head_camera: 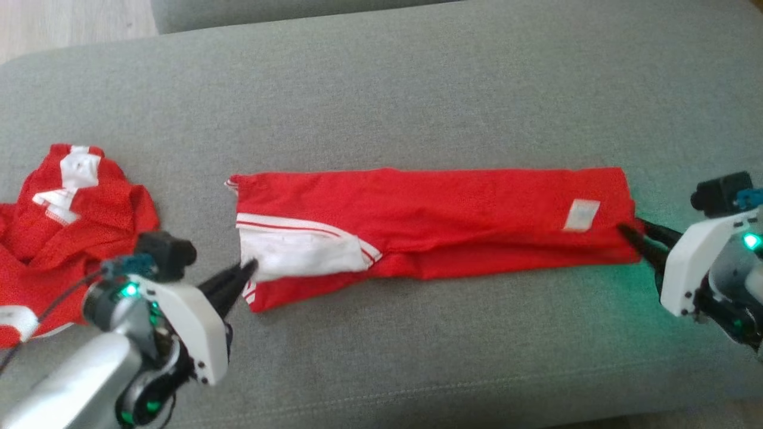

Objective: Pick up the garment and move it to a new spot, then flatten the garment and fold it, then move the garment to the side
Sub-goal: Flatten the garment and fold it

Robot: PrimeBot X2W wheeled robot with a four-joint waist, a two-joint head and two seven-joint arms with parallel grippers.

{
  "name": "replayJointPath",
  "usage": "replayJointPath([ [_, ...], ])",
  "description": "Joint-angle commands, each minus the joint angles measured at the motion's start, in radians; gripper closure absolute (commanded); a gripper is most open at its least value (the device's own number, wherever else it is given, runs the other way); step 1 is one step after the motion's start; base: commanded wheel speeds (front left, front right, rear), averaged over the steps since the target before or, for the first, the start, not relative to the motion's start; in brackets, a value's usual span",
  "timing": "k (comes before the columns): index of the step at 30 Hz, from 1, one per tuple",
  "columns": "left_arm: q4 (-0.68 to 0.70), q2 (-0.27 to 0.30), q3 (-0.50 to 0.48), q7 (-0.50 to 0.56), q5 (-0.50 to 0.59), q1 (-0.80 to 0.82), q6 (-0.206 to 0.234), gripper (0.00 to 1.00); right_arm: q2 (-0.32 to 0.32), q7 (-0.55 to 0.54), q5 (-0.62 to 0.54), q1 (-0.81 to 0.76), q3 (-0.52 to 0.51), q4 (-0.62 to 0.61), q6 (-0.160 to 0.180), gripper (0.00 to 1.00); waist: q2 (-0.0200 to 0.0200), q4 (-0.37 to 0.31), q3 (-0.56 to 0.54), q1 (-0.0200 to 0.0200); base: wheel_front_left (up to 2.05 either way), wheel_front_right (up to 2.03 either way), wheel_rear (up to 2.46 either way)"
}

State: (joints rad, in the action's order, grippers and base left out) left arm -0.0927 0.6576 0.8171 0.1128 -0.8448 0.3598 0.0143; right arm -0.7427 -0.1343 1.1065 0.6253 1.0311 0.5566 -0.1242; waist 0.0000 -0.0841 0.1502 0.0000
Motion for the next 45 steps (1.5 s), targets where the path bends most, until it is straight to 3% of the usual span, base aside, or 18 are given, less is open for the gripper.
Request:
replayJointPath([
  [1, 0.011, 0.025, -0.032, -0.001, -0.001, 0.017, -0.002, 0.0, -0.051, -0.019, 0.012, -0.018, -0.006, -0.008, -0.007, 0.0, 0.0, 0.001, -0.01, 0.0, 0.0, 0.0, 0.0],
  [8, -0.004, 0.011, -0.062, -0.042, -0.011, 0.024, 0.02, 0.0, -0.068, -0.024, 0.0, -0.006, -0.056, 0.034, -0.007, 0.0, 0.0, 0.003, -0.043, 0.0, 0.0, 0.0, 0.0],
  [13, -0.016, -0.026, -0.137, -0.139, -0.035, 0.04, 0.066, 0.0, -0.04, 0.091, -0.022, 0.009, -0.158, 0.067, -0.007, 0.0, 0.0, 0.006, -0.07, 0.0, 0.0, 0.0, 0.0],
  [17, -0.025, -0.086, -0.211, -0.25, -0.07, 0.042, 0.108, 0.0, 0.005, 0.204, -0.037, 0.004, -0.243, 0.064, -0.007, 0.0, 0.0, 0.006, -0.087, 0.0, 0.0, 0.0, 0.0],
  [25, -0.018, -0.241, -0.362, -0.371, -0.101, 0.019, 0.128, 0.0, 0.119, 0.366, -0.12, -0.055, -0.401, 0.046, -0.007, 0.0, 0.0, 0.005, -0.095, 0.0, 0.0, 0.0, 0.0],
  [30, -0.004, -0.344, -0.469, -0.374, 0.004, -0.042, 0.106, 0.0, 0.207, 0.393, -0.218, -0.122, -0.524, 0.024, -0.007, 0.0, 0.0, 0.0, -0.09, 0.0, 0.0, 0.0, 0.0],
  [38, -0.011, -0.499, -0.588, -0.374, 0.218, -0.166, 0.02, 0.0, 0.349, 0.396, -0.4, -0.246, -0.702, -0.033, -0.007, 0.0, 0.0, -0.009, -0.067, 0.0, 0.0, 0.0, 0.0],
  [45, -0.043, -0.554, -0.638, -0.374, 0.309, -0.161, -0.055, 0.0, 0.413, 0.357, -0.494, -0.261, -0.781, 0.005, -0.007, 0.0, 0.0, 0.005, -0.037, 0.0, 0.0, 0.0, 0.0],
])
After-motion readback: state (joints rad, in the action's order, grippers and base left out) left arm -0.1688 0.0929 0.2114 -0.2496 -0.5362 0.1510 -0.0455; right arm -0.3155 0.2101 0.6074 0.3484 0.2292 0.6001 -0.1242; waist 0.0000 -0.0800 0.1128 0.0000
